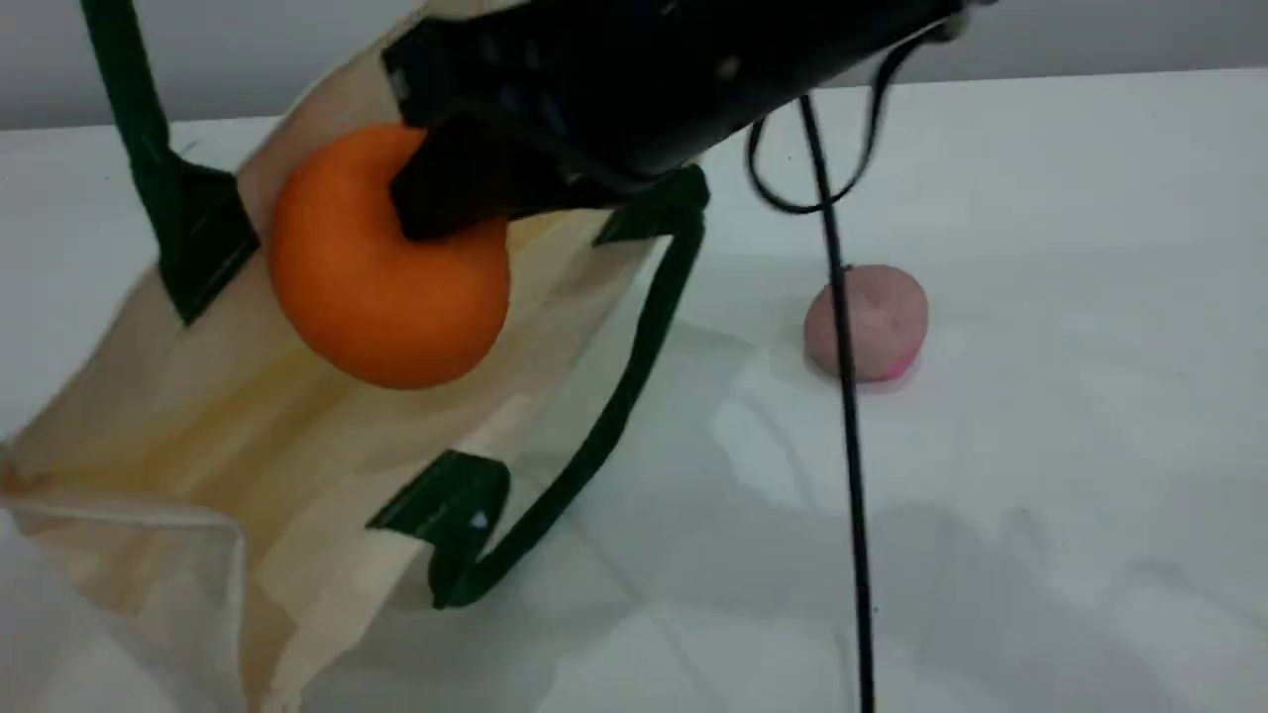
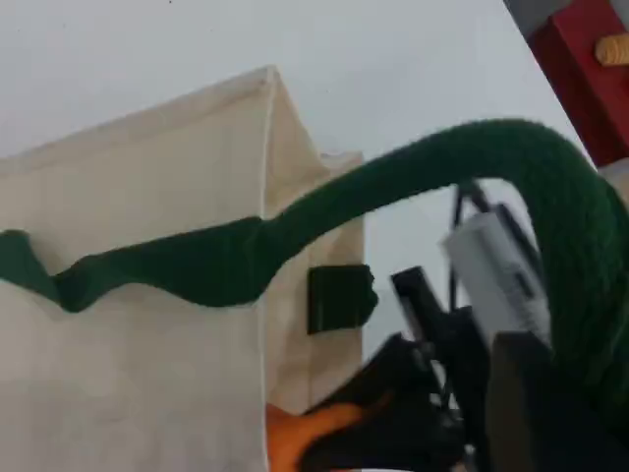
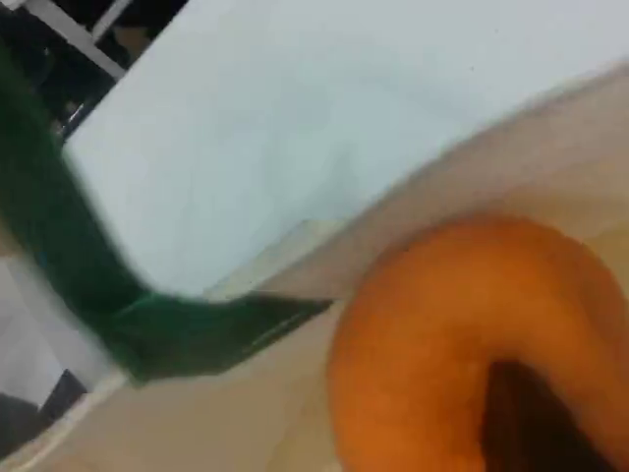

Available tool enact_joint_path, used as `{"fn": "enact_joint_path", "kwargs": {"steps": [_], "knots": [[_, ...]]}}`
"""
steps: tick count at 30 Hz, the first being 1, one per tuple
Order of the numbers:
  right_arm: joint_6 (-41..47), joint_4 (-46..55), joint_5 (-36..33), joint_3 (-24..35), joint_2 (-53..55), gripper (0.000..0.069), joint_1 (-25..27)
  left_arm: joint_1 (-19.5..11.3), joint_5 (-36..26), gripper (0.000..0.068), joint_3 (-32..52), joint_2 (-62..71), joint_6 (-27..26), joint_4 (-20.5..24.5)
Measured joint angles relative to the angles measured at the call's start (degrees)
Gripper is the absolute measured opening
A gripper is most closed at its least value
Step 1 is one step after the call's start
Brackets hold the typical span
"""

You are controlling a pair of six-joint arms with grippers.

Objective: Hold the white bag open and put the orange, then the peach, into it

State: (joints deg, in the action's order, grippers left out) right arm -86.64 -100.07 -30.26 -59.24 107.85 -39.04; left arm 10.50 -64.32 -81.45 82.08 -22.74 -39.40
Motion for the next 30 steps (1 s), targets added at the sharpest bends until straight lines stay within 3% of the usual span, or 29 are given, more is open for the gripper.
{"fn": "enact_joint_path", "kwargs": {"steps": [7,15,20,24,30], "knots": [[0.05,0.17,0.31,-3.68,4.82,0.0045,-1.10,0.00,-0.11,0.0064,0.00,0.00,0.00,-0.13],[0.10,-0.03,7.46,-5.24,5.44,0.0050,-4.64,3.44,0.08,0.0064,0.00,0.00,-0.98,0.77],[-0.01,-0.03,9.33,-5.24,5.44,0.0079,-5.09,3.45,0.44,0.0064,0.00,0.00,-0.98,0.81],[-1.06,-0.03,9.35,-5.24,5.44,0.0181,-5.04,3.45,0.44,0.0064,0.00,0.00,-0.98,0.81],[-1.37,0.03,8.74,-5.13,4.62,0.0472,-4.99,3.45,0.48,0.0064,0.00,0.00,-0.98,2.37]]}}
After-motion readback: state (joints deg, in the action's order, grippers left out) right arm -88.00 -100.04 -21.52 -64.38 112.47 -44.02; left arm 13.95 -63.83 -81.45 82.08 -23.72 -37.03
